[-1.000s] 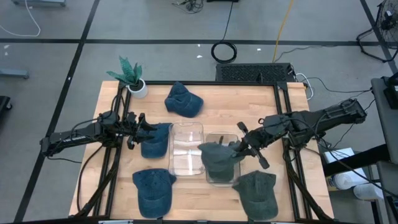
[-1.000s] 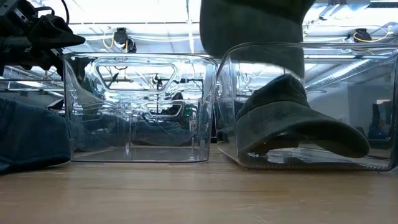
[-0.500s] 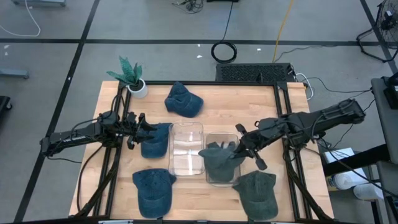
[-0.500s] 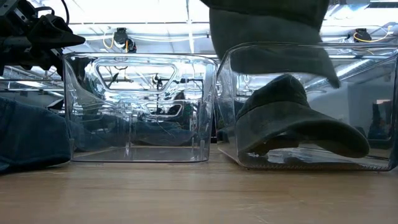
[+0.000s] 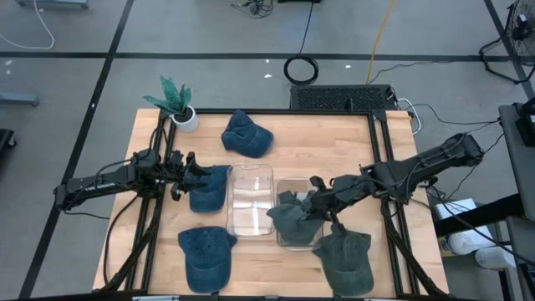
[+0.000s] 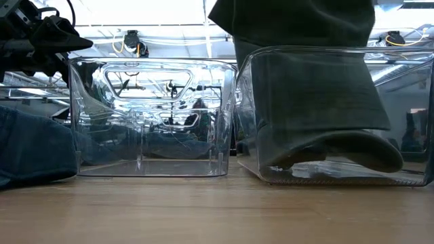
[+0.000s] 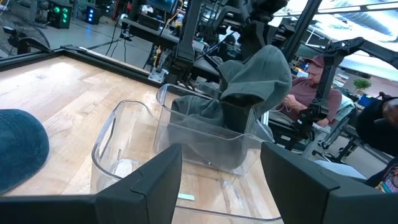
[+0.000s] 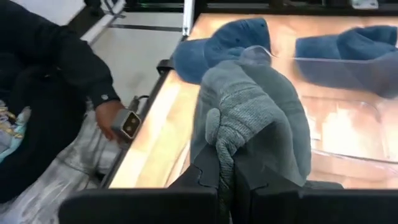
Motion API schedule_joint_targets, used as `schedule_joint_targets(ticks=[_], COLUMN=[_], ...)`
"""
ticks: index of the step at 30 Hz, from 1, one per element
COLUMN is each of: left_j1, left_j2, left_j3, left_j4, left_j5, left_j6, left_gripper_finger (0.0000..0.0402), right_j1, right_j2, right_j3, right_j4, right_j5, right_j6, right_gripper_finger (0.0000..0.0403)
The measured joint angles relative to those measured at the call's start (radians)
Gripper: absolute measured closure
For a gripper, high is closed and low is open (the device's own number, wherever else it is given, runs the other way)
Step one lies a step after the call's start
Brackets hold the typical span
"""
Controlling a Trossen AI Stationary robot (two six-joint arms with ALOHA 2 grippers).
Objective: Pick & Place hat
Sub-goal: Put the top gray cap into the right transparent bin
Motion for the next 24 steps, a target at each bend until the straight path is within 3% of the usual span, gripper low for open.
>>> schedule_joint_targets(ticks=[9, 24], left_j1=[0.000, 0.000], left_j2=[0.000, 0.000], left_j3=[0.000, 0.000], left_j4=[0.000, 0.000], left_j5=[0.000, 0.000], left_j6=[0.000, 0.000], left_gripper_finger=[0.0174, 0.0174], right_j1=[0.017, 0.013], right_j2=[0.010, 0.010], right_j3=[0.000, 0.000], right_j4=[-0.023, -0.097], right_j5=[0.077, 0.091], right_j6=[0.019, 0.024], right_gripper_finger=[0.0403, 0.0403])
